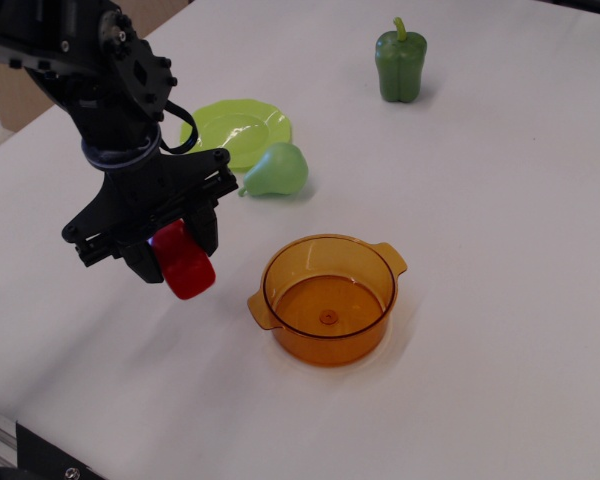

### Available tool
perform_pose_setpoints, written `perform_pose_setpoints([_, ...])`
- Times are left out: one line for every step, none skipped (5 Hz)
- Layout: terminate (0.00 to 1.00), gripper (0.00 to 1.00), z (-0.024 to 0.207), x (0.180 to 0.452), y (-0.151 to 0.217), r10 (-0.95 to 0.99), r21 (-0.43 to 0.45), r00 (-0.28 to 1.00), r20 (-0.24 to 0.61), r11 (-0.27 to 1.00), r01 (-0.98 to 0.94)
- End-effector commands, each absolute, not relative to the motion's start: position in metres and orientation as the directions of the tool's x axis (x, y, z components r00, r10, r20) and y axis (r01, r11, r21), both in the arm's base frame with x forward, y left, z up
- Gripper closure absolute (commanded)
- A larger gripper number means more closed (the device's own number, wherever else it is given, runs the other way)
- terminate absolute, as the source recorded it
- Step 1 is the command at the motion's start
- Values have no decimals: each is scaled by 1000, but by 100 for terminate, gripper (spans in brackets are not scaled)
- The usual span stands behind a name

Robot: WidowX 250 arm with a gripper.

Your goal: Take sushi off plate

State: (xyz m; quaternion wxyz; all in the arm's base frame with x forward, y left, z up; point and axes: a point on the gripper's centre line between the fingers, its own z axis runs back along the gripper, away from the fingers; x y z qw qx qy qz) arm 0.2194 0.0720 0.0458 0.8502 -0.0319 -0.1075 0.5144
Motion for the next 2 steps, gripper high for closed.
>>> perform_pose_setpoints([0,100,32,249,90,871,-193,468,149,490,-850])
perform_pose_setpoints([0,0,32,255,90,870,-190,473,139,493,-849])
